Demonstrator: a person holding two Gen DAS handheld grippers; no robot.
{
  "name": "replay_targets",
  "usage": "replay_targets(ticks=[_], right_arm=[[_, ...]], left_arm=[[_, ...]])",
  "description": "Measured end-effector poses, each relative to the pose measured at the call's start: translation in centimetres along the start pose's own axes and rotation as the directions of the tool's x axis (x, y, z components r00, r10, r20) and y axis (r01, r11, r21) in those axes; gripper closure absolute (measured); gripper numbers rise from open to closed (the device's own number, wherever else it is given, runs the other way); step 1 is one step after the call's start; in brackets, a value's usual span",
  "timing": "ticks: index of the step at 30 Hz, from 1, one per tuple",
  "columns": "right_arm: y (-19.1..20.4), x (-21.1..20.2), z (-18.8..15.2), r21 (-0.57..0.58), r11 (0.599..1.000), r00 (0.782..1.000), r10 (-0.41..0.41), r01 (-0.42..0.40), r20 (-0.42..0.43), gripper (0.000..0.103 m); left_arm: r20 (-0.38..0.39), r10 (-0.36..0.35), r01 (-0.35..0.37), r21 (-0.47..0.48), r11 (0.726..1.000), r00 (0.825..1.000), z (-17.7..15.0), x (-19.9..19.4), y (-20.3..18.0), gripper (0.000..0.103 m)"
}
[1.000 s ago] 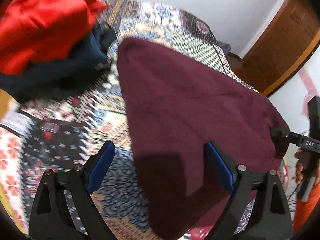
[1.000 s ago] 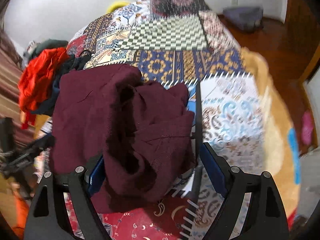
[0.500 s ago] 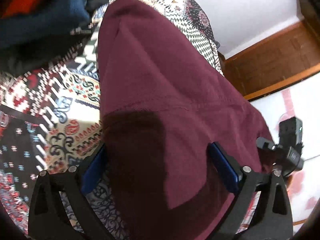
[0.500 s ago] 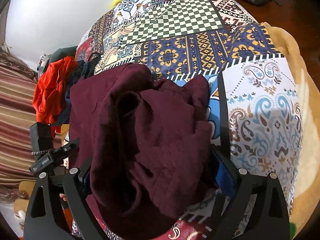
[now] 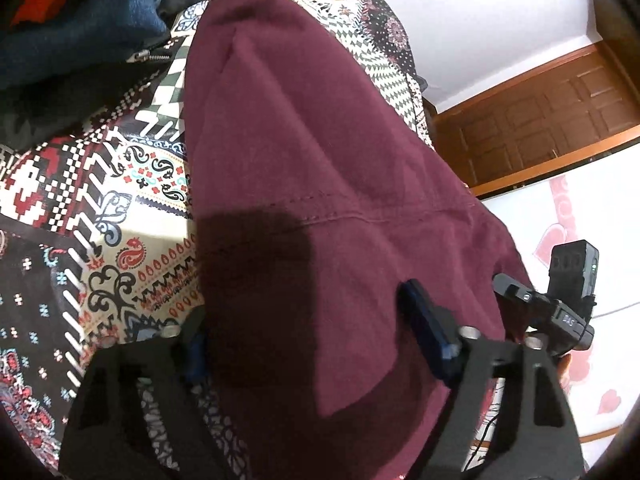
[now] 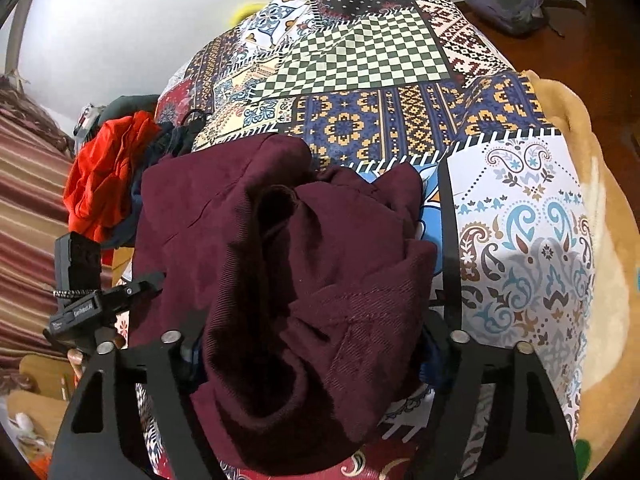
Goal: Fold large clothes
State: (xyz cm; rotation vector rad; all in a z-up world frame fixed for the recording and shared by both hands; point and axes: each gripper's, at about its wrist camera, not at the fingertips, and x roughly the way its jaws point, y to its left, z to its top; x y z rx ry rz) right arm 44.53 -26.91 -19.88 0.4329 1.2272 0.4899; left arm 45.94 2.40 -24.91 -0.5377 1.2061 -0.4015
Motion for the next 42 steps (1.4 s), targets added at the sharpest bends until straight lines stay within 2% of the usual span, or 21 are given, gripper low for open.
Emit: replay_targets(ticks=[1, 7, 10, 19, 25, 29, 33, 38, 42], right_arm=[[0.1, -0.2, 0.0, -0.002, 1.0, 1.0, -0.001, 0.001, 0.002, 0.039], [1.2, -1.4, -0.7, -0.029, 1.0, 1.0, 0.004, -0.003, 0.028, 0.058], [1.9, -2.4, -1.2, -0.045, 0.999, 0.999, 0.015, -0.013, 0.05, 0.063], [4.4, -6.1, -1.3, -0.073, 0.997, 0.991, 0.039, -0.03, 0.129, 0.066], [7.9, -9.3, 0.2, -0.131, 0.99, 0.974, 0.071, -0.043, 0.217, 0.066], [11.4, -10.9, 2.0, -0.187, 0.98, 0.955, 0.112, -0.061, 0.274, 0.066], [16.2, -10.8, 4.6, -0.255, 0.963, 0.936, 0.168, -0.088, 0.309, 0.066], [21.5, -8.6, 7.6, -0.306, 0.943, 0.919, 0.231, -0.131, 0.319, 0.066], [25.9, -5.1, 9.9, -0.336, 0.928, 0.914, 0.268, -0.161, 0.303, 0.066]], left_arm=[[-0.003, -0.002, 0.002, 0.001, 1.0, 1.0, 0.0, -0.3, -0.1, 0.037], [0.01, 0.015, -0.015, 0.052, 0.999, 1.0, -0.3, -2.0, -1.4, 0.06], [0.041, 0.036, -0.04, 0.109, 0.993, 0.999, -0.8, -3.3, -3.0, 0.066], [0.115, 0.021, -0.039, 0.155, 0.987, 0.993, -0.4, -7.9, -6.3, 0.07], [0.213, 0.007, -0.054, 0.219, 0.974, 0.977, 1.3, -13.0, -8.9, 0.07], [0.301, 0.001, -0.083, 0.261, 0.962, 0.954, 2.7, -17.8, -10.4, 0.07], [0.404, 0.016, -0.139, 0.276, 0.951, 0.915, 4.3, -23.1, -10.3, 0.07], [0.494, 0.056, -0.202, 0.247, 0.948, 0.868, 7.0, -28.5, -8.0, 0.07], [0.558, 0.098, -0.248, 0.198, 0.948, 0.824, 9.6, -31.7, -4.3, 0.07]])
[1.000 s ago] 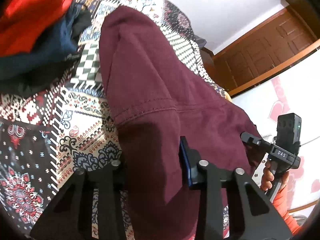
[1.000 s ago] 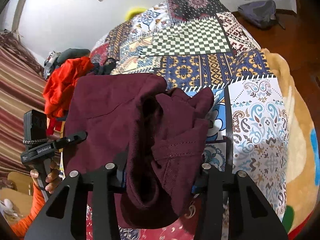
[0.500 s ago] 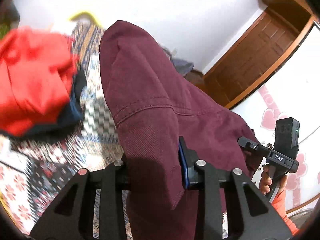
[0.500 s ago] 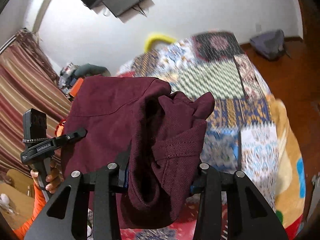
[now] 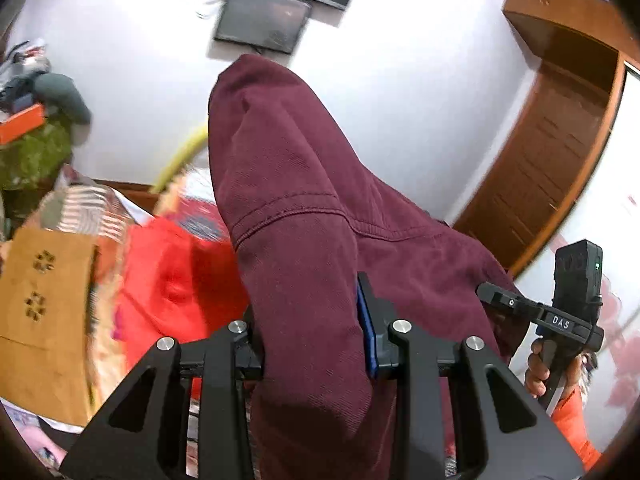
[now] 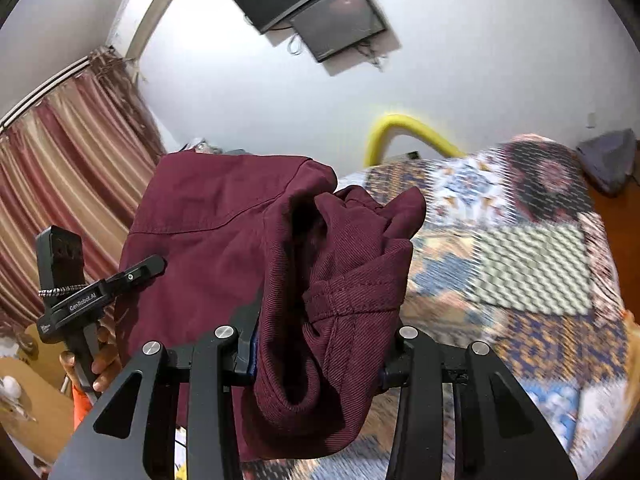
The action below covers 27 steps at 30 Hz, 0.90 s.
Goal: Fold large clothes
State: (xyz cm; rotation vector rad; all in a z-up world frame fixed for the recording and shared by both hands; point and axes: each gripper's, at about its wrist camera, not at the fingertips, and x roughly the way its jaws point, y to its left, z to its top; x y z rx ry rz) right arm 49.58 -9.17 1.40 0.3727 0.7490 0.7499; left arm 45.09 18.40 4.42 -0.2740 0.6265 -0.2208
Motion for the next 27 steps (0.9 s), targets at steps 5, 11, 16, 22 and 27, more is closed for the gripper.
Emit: replay_targets(ticks=[5, 11, 16, 22, 27], right_arm=[[2.2, 6.6, 1.3, -0.015, 1.0, 1.0, 0.011, -0.011, -0.019, 0.067], [0.4, 13.7, -0.4, 0.035, 0.999, 0.995, 0.002, 0.002, -0.097, 0.066], [-3.4, 18.7, -3.2, 0.072, 0.996, 0.987, -0.036, 0.048, -0.155, 0.062], [-3.5, 18.0, -2.7, 0.088, 0.994, 0.983, -0.045, 0.061, -0.177, 0.055], [-0.7, 16.5, -3.0, -0.023, 0.983, 0.966, -0.183, 0.182, -0.182, 0.049]], left_arm=[[-0.008, 0.014, -0.015, -0.069, 0.998, 1.0, 2.0, 1.8, 7.8, 0.07], [-0.09, 0.009, -0.023, -0.159, 0.987, 0.996, 1.4, 7.4, 15.6, 0.07], [-0.174, 0.052, -0.081, -0.167, 0.983, 0.983, -2.0, 12.2, 19.5, 0.055], [-0.17, 0.074, -0.1, -0.152, 0.983, 0.983, -2.5, 12.4, 19.6, 0.042], [-0.166, 0.158, -0.182, -0.141, 0.973, 0.973, -2.4, 10.7, 18.1, 0.042]])
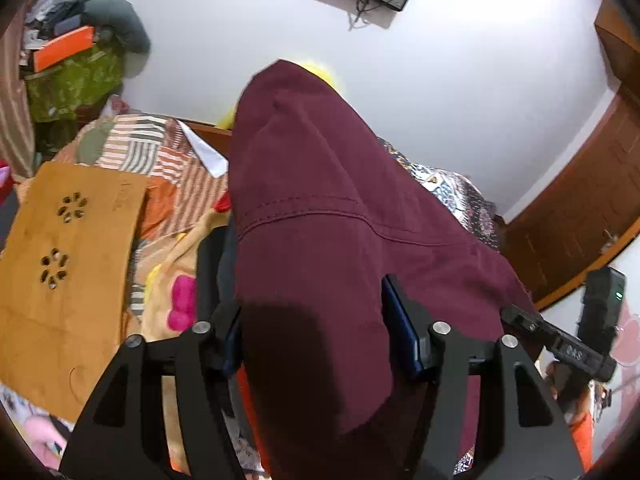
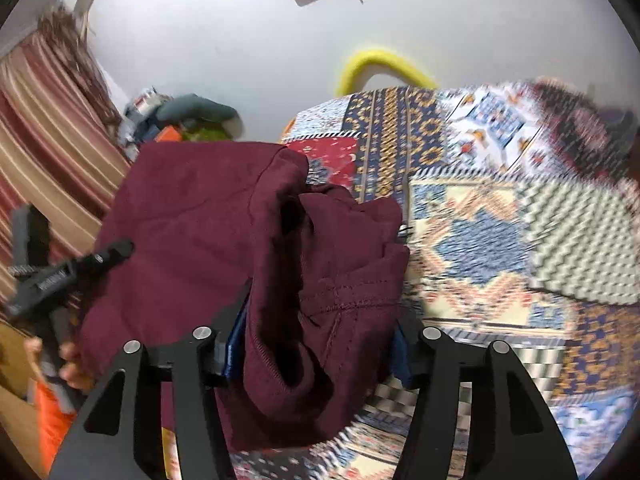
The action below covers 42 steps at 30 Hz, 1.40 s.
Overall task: Fold large clothes
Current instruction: 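Place the folded shirt on top of the red clothes stack with the left gripper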
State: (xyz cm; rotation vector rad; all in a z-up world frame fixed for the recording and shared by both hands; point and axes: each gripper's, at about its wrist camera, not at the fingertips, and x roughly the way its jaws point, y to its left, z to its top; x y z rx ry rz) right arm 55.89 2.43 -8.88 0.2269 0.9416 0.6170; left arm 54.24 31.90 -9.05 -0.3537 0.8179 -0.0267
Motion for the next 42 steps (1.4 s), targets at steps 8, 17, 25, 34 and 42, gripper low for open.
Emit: replay_targets(ticks=[8, 17, 25, 34, 42], right_arm=[[4.0, -4.0, -0.7, -0.224, 0.962, 0.987, -0.138, 0.154, 0.088, 0.048], [3.3, -3.1, -1.4, -0.184, 0.957, 0.97, -0.203, 0.226, 0.135, 0.039], [3.4, -4.7, -3.5, -0.278, 0.924, 0.964, -0.238, 0.263, 0.121, 0.039], [6.0, -11.4, -5.3, -0.297, 0.93, 0.963, -0.153, 0.216, 0.22, 0.039], [8.9, -20.2, -7.5, -0.31, 0.941, 0.929, -0.01, 0.134, 0.37, 0.039]], left_arm=[[0.098, 0.145, -0.163, 0.214, 0.963, 0.985, -3.2, -4.8, -3.7, 0.04], [0.116, 0.213, -0.238, 0.277, 0.931, 0.97, -6.6, -5.3, -4.1, 0.023], [0.142, 0.229, -0.26, 0.263, 0.929, 0.963, -8.2, -7.1, -4.5, 0.023], [0.27, 0.196, -0.27, 0.269, 0.924, 0.943, -10.9, -13.8, -8.9, 0.023], [0.456, 0.107, -0.248, 0.262, 0.933, 0.884, -14.4, -22.7, -13.2, 0.023]])
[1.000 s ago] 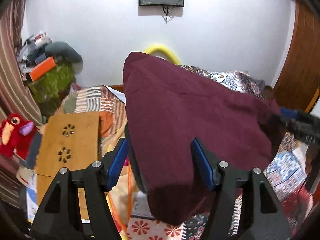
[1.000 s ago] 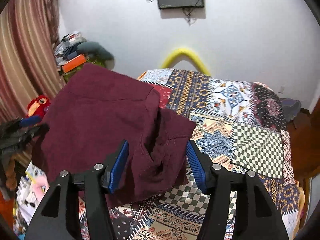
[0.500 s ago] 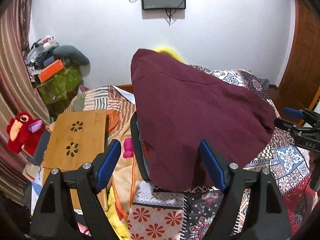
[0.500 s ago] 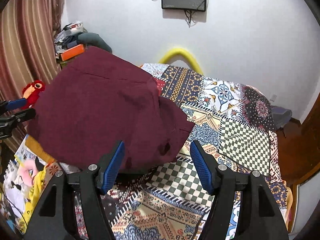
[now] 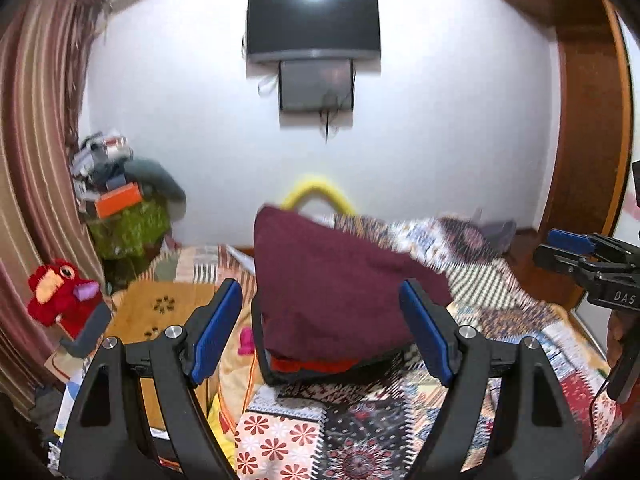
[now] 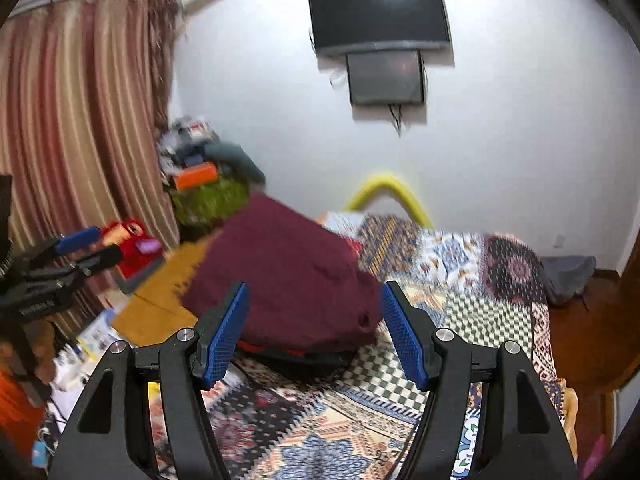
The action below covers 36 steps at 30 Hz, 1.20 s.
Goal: Fold large clothes
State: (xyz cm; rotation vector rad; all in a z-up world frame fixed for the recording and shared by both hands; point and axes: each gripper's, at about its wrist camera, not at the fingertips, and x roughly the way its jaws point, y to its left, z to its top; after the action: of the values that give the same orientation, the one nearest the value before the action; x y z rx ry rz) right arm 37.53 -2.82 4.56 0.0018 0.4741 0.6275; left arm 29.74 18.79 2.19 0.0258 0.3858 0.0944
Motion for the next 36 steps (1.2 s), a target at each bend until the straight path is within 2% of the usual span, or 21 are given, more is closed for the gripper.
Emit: replay_targets(ticks=[5, 10, 15, 18, 20, 23, 25, 30, 36], right_arm=[[1.4, -6.1, 0.5, -0.005, 1.0, 0.988, 0.031, -0.03, 0.15, 0.039], [2.9, -11.3, -0.2, -0.015, 0.998, 0.96, 0.055, -0.053, 0.274, 0.039], [5.2, -14.3, -1.8, -0.058, 0.998, 0.931, 0.038, -0.018, 0.364, 0.038], [6.1, -14.9, -2.8, -0.073, 0.997, 0.919, 0.028, 0.001, 0.393, 0.033], [6.4, -14.8, -3.5, -0.066, 0.998, 0.914, 0.018, 0.01, 0.406, 0.029], [6.6, -14.8, -4.2, -0.041, 0.999, 0.912, -0.009, 0.028, 0.41, 0.025], [6.5, -14.6, -4.6, -0.017, 0.999, 0.914, -0.025, 0.035, 0.404, 0.017], [6.1, -15.3, -5.0, 0.005, 0.998, 0.917, -0.054, 0.057, 0.395, 0.011], [5.9, -16.1, -5.6, 0.001, 0.998, 0.916, -0.06, 0.065, 0.396, 0.009]], left_arm=[[0.123, -0.006, 0.006, -0.001, 1.0, 0.992, 0.3, -6.4, -1.9, 0.023], [0.238, -0.006, 0.007, -0.003, 1.0, 0.971, -0.6, -12.3, -3.7, 0.023], [0.318, 0.028, -0.032, 0.008, 0.999, 0.948, -2.5, -16.1, -5.7, 0.023], [0.351, 0.042, -0.046, 0.003, 0.999, 0.935, -3.9, -18.0, -6.6, 0.022], [0.355, 0.04, -0.043, 0.001, 0.999, 0.934, -4.6, -18.6, -7.1, 0.021], [0.359, 0.054, -0.051, -0.018, 0.999, 0.932, -5.6, -19.3, -7.6, 0.012], [0.361, 0.065, -0.055, -0.038, 0.998, 0.93, -6.1, -19.6, -7.6, 0.004], [0.362, 0.082, -0.058, -0.076, 0.995, 0.929, -6.9, -20.4, -7.5, 0.001], [0.352, 0.105, -0.083, -0.077, 0.994, 0.93, -7.4, -20.4, -7.9, 0.0]])
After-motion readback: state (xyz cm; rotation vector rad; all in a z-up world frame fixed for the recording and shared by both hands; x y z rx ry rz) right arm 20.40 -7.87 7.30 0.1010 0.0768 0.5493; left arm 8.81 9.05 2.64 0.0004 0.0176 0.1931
